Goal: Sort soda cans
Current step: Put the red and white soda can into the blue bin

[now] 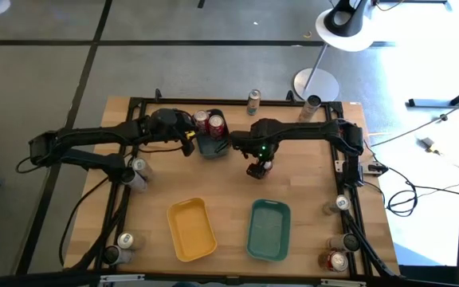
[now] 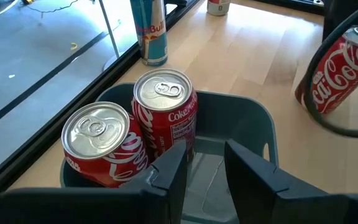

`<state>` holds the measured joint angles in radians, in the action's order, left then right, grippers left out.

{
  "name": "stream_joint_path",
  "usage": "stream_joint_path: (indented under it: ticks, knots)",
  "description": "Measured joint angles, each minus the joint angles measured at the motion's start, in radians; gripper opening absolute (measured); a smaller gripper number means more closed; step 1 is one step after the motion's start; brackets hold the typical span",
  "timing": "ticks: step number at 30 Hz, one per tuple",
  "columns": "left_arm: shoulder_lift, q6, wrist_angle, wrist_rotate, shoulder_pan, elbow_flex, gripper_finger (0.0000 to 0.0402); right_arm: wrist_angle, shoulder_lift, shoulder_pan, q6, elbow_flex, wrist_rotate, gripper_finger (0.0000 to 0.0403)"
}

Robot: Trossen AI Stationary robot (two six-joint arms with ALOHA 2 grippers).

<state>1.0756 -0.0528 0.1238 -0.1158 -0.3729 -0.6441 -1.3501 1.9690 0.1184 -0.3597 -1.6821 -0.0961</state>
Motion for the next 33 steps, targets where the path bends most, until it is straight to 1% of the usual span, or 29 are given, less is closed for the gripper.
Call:
stream_joint_path:
  ticks: [5,7,9,10,13,16,20,22,24,28,33]
  knots:
    - [0.0,0.003,0.0,0.0,0.0,0.0,0.01,-0.015,-0.001,0.0,0.002,-0.064,0.001,0.0347]
    - [0.0,0.003,0.0,0.0,0.0,0.0,0.01,-0.063,-0.001,0.0,0.006,-0.117,0.003,0.0348]
    - [0.0,0.007,0.0,0.0,0.0,0.0,0.01,-0.132,-0.001,-0.003,0.044,-0.179,0.012,0.0348]
    - [0.0,0.009,0.0,0.0,0.0,0.0,0.01,-0.157,-0.004,-0.008,0.047,-0.209,0.031,0.0348]
    - [0.0,0.016,0.0,0.0,0.0,0.0,0.01,-0.196,-0.039,-0.035,0.055,-0.263,0.144,0.0348]
    - [0.0,0.016,0.0,0.0,0.0,0.0,0.01,-0.192,-0.105,-0.081,0.056,-0.266,0.272,0.0348]
    - [0.0,0.017,0.0,0.0,0.0,0.0,0.01,-0.152,-0.178,-0.143,0.079,-0.252,0.354,0.0348]
    - [0.0,0.019,0.0,0.0,0.0,0.0,0.01,-0.071,-0.244,-0.168,0.081,-0.191,0.395,0.0348]
    - [0.0,0.019,0.0,0.0,0.0,0.0,0.01,0.046,-0.33,-0.186,0.077,-0.088,0.433,0.0349]
    - [0.0,0.019,0.0,0.0,0.0,0.0,0.01,0.283,-0.514,-0.191,0.007,0.201,0.495,0.0349]
    - [0.0,0.023,-0.001,0.0,0.0,0.0,0.01,0.635,-0.728,-0.19,-0.081,0.592,0.507,0.0349]
